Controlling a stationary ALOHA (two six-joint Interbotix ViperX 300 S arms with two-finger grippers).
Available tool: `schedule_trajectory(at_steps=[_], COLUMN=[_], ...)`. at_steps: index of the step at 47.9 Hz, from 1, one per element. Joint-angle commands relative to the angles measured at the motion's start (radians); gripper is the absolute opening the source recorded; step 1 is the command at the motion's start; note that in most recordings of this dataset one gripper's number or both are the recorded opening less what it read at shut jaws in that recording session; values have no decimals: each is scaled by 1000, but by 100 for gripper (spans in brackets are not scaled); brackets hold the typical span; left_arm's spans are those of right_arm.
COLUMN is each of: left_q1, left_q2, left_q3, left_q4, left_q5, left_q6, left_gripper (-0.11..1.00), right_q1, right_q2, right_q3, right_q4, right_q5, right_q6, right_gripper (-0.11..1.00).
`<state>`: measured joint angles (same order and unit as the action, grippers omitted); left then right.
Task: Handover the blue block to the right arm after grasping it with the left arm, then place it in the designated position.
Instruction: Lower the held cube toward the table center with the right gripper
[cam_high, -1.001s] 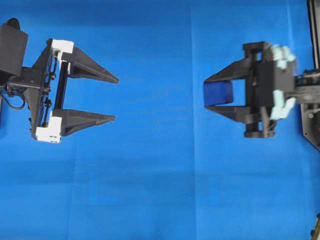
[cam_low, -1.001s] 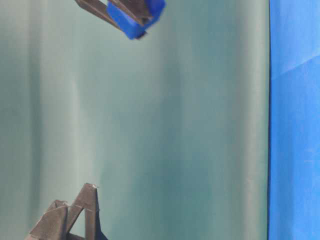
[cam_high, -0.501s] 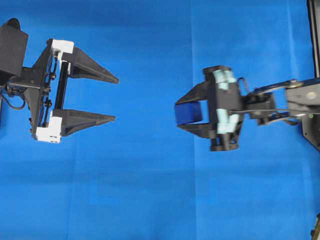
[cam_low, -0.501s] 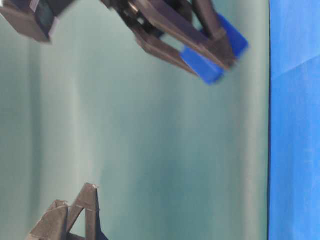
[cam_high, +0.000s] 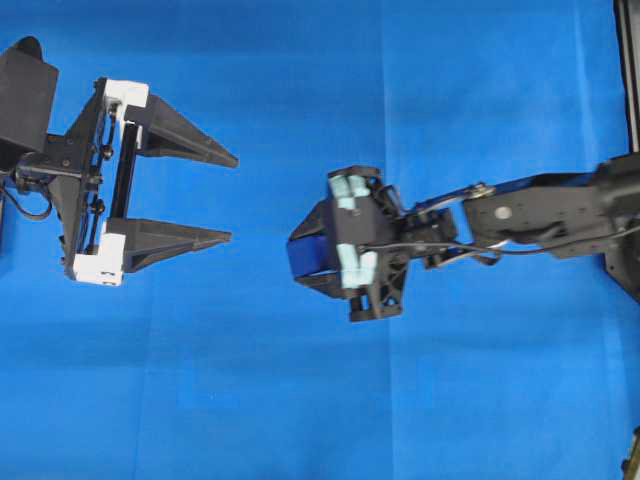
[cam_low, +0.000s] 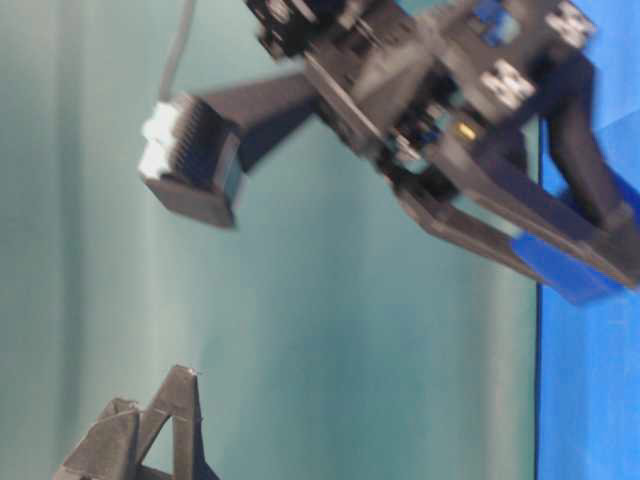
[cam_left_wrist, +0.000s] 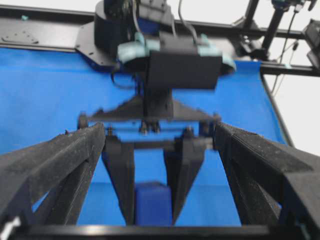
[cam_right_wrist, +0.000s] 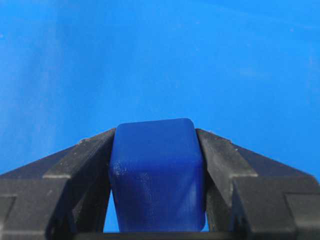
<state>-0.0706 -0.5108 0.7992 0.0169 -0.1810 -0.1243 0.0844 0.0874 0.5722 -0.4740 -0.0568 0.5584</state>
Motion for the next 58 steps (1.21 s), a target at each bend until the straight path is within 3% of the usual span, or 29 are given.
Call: schedule_trajectory(at_steps=[1, 24, 58], left_q1=[-2, -2, -2], left_q2=[2, 5, 5], left_q3=[-25, -26, -26], left_q4=[0, 0, 0], left_q5=[-9, -5, -3], left_q6=[0, 0, 0], left_gripper=[93, 93, 93], right_q1=[-2, -9, -17], right_q2=[23, 221, 225], right_q3=[-49, -120, -110], right_q4=[11, 92, 91], right_q5=[-15, -137, -130], right_q6=[2, 2, 0], right_gripper=[33, 33, 33])
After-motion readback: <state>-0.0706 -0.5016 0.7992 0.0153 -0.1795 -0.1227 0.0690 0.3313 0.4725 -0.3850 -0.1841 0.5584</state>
